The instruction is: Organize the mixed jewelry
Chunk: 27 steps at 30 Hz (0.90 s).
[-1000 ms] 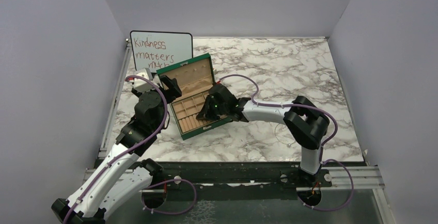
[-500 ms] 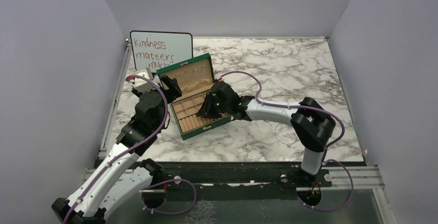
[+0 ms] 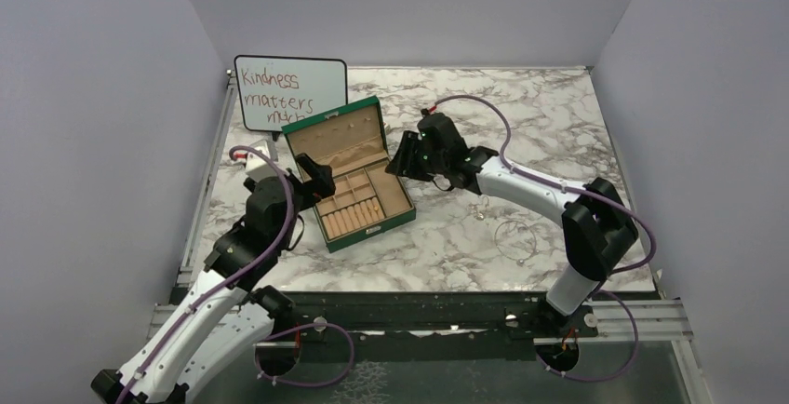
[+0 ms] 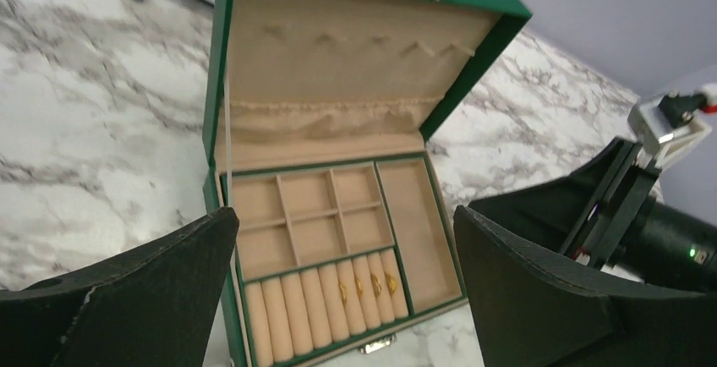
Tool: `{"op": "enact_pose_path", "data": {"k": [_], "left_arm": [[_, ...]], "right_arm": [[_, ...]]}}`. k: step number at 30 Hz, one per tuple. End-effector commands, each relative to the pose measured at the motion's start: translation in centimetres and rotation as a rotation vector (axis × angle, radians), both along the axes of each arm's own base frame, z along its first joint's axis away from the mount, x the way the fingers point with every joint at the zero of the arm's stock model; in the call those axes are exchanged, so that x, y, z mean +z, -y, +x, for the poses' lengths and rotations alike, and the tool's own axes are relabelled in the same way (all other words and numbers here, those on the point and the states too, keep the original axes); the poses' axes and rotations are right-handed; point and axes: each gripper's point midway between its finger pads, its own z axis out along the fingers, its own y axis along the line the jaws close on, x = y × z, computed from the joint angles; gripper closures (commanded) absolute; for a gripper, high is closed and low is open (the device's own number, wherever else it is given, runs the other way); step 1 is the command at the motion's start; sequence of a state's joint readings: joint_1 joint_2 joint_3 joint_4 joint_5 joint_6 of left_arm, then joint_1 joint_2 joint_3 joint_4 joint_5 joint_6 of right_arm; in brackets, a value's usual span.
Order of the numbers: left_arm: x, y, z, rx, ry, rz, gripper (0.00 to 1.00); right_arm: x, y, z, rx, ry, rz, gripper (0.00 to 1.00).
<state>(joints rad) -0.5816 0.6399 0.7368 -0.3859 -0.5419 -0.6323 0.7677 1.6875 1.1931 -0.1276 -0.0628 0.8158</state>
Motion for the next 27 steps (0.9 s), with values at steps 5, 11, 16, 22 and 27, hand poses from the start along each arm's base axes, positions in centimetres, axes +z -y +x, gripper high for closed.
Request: {"op": "enact_pose_path", "data": {"k": [5,11,16,22,27], "left_arm": [[-9.3,0.8,-3.9,-0.013,-0.301,-0.118,0.01],[-12.9,0.8,-4.1,0.024,-0.399,-0.105,0.02],[-14.3,1.5,-3.6,0.007,-0.418,-0.094,0.04],[-13.6,3.6,-2.3,-0.102,-0.372,-0.087,0.05],[-13.3,5.4,-1.4,-0.189,-0.363,-0.073,0.05]], "right_arm": [[-4.5,2.8,1.6,0.114,0.041,-0.319,0.43],[-6.8,2.0,1.8,0.192,0.023,-0.363,0.44],[-8.0,3.0,2.6,0.122,0.026,-0.407,0.68],[-8.3,6.2,2.1,-0.033,0.015,-0.445,0.87],[-8.5,10.3,0.7,-0.214,-0.02,-0.466,0.87]]}}
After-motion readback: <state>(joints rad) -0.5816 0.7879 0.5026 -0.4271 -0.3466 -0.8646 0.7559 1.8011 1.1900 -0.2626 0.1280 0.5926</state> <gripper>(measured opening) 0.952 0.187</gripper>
